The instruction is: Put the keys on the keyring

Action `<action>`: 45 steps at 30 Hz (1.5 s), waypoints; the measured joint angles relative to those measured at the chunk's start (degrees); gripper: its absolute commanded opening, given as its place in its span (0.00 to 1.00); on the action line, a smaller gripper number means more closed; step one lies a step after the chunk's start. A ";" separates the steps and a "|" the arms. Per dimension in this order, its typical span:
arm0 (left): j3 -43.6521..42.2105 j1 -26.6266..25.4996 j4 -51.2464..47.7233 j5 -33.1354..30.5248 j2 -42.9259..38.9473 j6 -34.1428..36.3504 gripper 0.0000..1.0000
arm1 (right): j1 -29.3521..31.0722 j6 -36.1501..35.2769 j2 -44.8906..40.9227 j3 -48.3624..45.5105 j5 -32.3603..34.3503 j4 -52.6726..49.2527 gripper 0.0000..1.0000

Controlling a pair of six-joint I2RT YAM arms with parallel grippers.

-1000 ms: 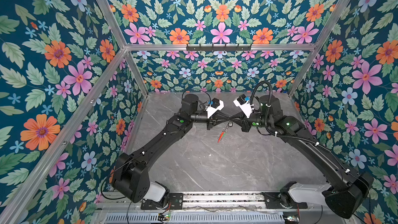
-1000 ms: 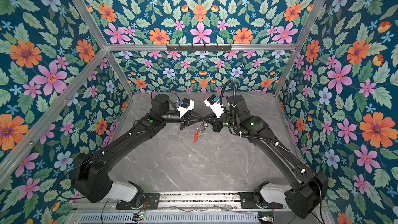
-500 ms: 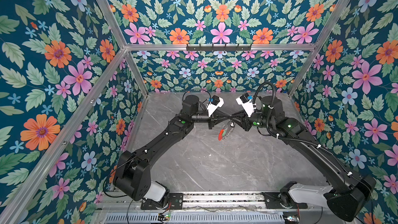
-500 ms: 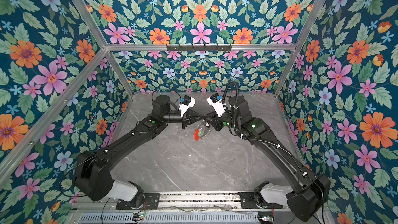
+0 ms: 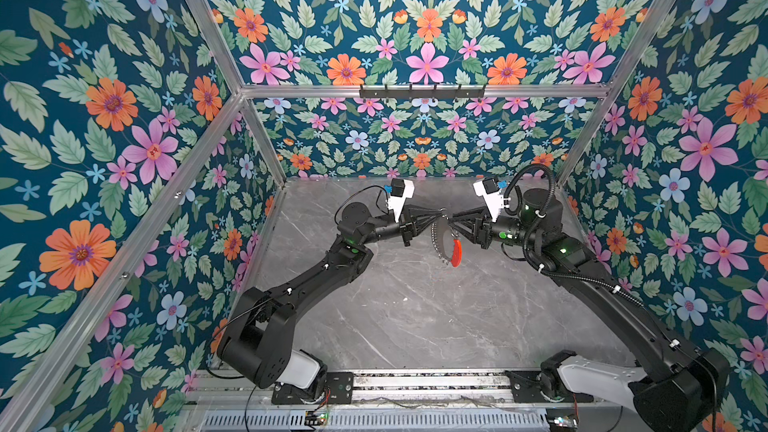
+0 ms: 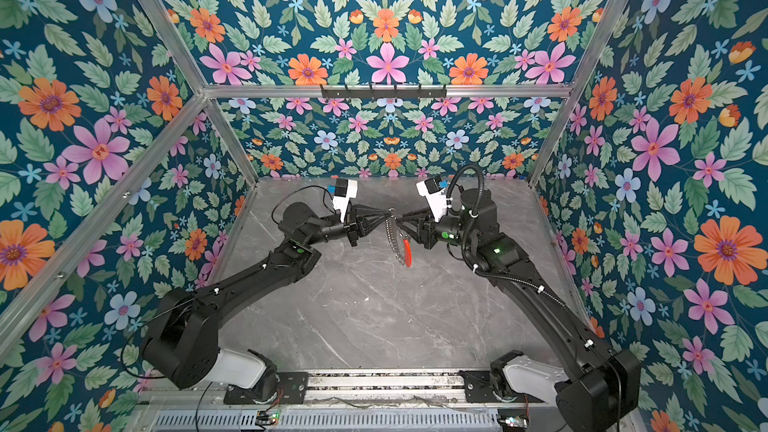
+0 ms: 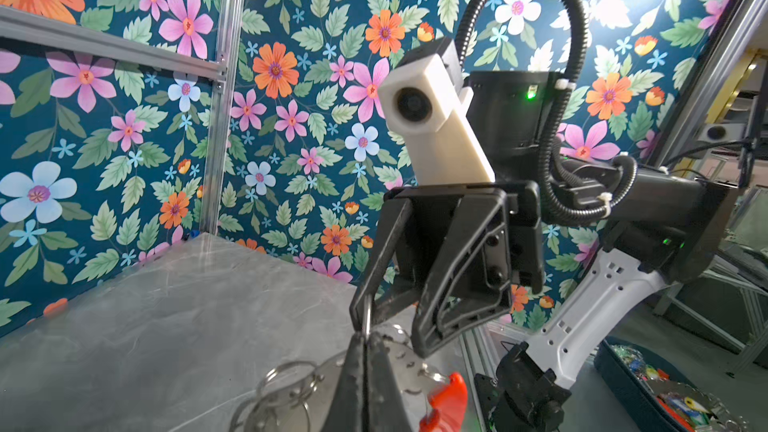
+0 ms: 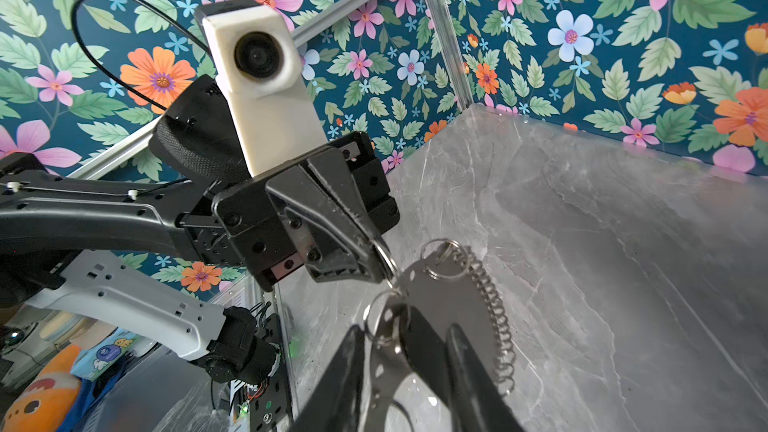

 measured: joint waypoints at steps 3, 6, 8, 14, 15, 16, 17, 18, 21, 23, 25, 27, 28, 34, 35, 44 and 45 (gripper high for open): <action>0.24 0.02 1.38 -0.09 0.00 -1.49 0.00 | 0.02 0.13 0.70 0.04 -1.53 0.94 0.27; 0.52 0.02 2.60 -0.33 0.04 -2.43 0.00 | 0.02 0.94 1.31 -0.22 -3.02 2.67 0.18; 0.66 0.02 3.48 -0.48 0.35 -3.17 0.00 | 0.04 1.55 1.75 -0.59 -4.13 3.98 0.13; 0.63 0.00 5.92 -1.97 1.95 -5.33 0.00 | 0.46 5.53 3.13 -1.75 -5.01 8.72 0.07; 0.61 0.00 6.60 -2.23 2.12 -5.64 0.00 | 0.63 5.95 3.43 -1.73 -4.92 9.29 0.07; 0.61 -0.04 7.10 -2.51 2.23 -6.08 0.00 | 0.76 5.99 3.67 -1.62 -4.87 9.62 0.07; 0.57 -0.04 7.56 -2.82 2.32 -6.58 0.00 | 0.90 6.03 3.89 -1.49 -4.79 9.86 0.07; 0.46 -0.04 8.09 -2.82 2.36 -6.62 0.00 | 1.01 6.21 4.04 -1.38 -4.72 9.90 0.07; 0.11 -0.04 9.09 -2.99 2.36 -6.91 0.00 | 1.18 6.23 4.17 -1.38 -4.72 9.97 0.07; 0.07 -0.07 9.31 -3.08 2.36 -6.93 0.00 | 1.18 6.16 3.96 -1.44 -4.59 9.84 0.10; 0.02 -0.13 9.44 -3.04 2.36 -6.93 0.00 | 1.22 5.79 3.19 -1.70 -4.04 9.03 0.20; 0.00 -0.31 9.88 -3.02 2.36 -6.93 0.00 | 1.40 4.57 1.95 -2.05 -3.61 6.78 0.37; -0.02 -0.31 10.14 -3.02 2.36 -6.93 0.00 | 1.46 4.00 1.36 -2.23 -2.89 5.66 0.42; -0.44 -0.33 10.16 -2.80 2.36 -6.93 0.00 | 0.04 -0.09 -3.19 -2.62 1.49 -0.98 0.50; -0.46 -0.35 10.19 -2.73 2.36 -6.93 0.00 | -0.33 -0.15 -4.04 -2.62 2.40 -1.64 0.51; -0.44 -0.42 10.16 -2.69 2.36 -6.93 0.00 | -2.36 1.31 -5.05 -0.13 1.62 0.61 0.47; -0.39 -0.44 10.16 -2.67 2.36 -6.93 0.00 | -2.32 1.51 -4.39 0.24 1.16 1.27 0.46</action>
